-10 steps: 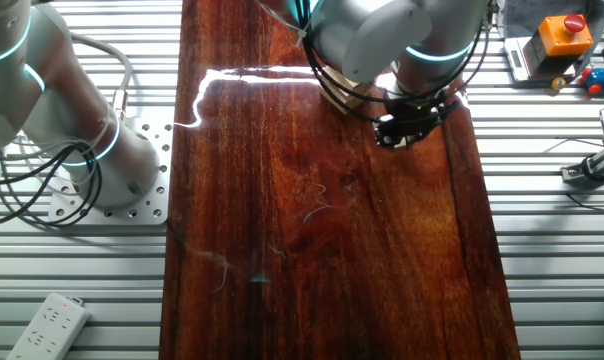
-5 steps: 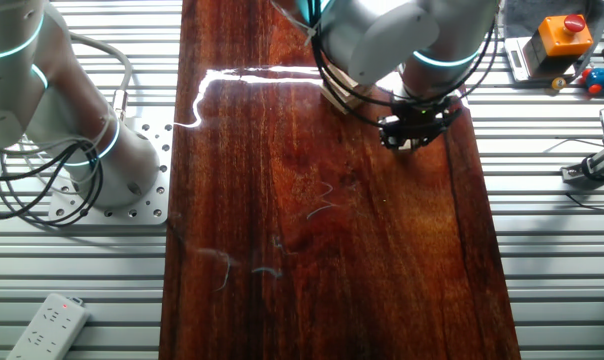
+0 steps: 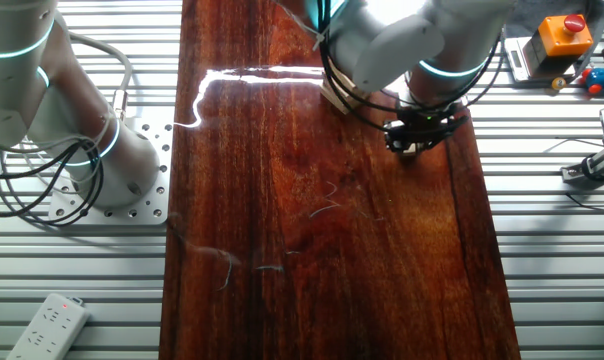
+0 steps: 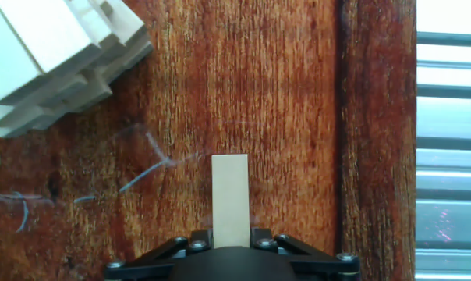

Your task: Play Jenga

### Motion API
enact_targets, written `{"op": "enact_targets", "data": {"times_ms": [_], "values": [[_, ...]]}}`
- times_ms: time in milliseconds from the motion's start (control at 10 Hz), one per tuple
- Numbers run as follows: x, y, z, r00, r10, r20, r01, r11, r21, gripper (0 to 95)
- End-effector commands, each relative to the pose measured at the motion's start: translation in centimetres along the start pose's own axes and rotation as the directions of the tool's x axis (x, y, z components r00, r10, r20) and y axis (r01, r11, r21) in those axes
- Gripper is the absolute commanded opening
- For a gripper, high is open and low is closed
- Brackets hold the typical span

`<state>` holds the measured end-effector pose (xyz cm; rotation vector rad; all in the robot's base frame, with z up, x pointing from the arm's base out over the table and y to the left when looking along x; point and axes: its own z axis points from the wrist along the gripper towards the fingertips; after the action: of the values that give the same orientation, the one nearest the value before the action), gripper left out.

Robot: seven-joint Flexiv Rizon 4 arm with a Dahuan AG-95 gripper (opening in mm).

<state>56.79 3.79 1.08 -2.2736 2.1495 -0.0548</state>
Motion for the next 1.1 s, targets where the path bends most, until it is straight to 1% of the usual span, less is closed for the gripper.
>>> {"op": "enact_targets", "data": {"times_ms": [100, 300, 400, 600, 700, 800, 900, 1100], "values": [[-0.1, -0.29, 0.25, 1.0, -0.004, 0.004, 0.004, 1.0, 0.001, 0.0], [-0.09, -0.42, 0.47, 1.0, -0.002, 0.009, 0.002, 1.0, -0.001, 0.0], [-0.09, -0.43, 0.47, 1.0, 0.005, 0.009, -0.005, 1.0, -0.02, 0.0], [-0.09, -0.44, 0.49, 1.0, -0.004, 0.008, 0.004, 1.0, -0.012, 0.0], [-0.09, -0.44, 0.5, 1.0, -0.007, 0.006, 0.007, 1.0, -0.014, 19.0], [-0.08, -0.44, 0.5, 1.0, -0.008, 0.008, 0.009, 1.0, -0.013, 19.0], [-0.08, -0.44, 0.49, 1.0, -0.012, 0.01, 0.012, 1.0, -0.013, 38.0], [-0.1, -0.44, 0.41, 1.0, -0.014, 0.016, 0.014, 1.0, -0.014, 38.0]]}}
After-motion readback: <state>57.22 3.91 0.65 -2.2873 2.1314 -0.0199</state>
